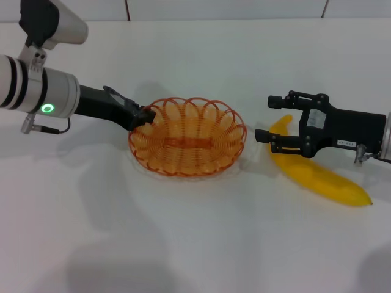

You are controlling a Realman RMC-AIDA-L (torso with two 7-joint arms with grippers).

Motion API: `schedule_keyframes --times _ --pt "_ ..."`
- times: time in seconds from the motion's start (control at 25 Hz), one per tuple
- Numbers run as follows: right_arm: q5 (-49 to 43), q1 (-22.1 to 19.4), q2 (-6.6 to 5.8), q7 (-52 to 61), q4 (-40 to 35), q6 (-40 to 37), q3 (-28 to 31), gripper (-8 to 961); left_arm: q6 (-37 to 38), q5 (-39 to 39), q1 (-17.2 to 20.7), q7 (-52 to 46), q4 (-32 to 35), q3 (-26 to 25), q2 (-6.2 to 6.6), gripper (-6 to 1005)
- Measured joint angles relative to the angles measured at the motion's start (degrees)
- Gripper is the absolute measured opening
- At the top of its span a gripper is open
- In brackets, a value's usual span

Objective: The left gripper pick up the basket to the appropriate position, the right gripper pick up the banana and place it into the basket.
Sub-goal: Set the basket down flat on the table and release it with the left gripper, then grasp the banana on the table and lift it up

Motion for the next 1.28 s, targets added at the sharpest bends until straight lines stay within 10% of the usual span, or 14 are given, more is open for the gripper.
schedule_keyframes --times 0.56,0.88,1.28 --pt "0.00 -0.05 0.00 0.00 0.00 -0.05 0.00 789 -2.64 0.23 -0.21 -1.61 0.33 -0.01 -0.02 121" --pt "0.00 -0.78 -0.30 0.00 0.00 -0.39 0.35 789 -1.85 -1.01 1.53 1.63 5.05 0.01 -0.26 342" --pt "1.52 -2.59 -0.85 -0.16 0.01 -0.59 0.55 789 20.32 -28.55 26.55 15.11 28.38 2.65 0.00 802"
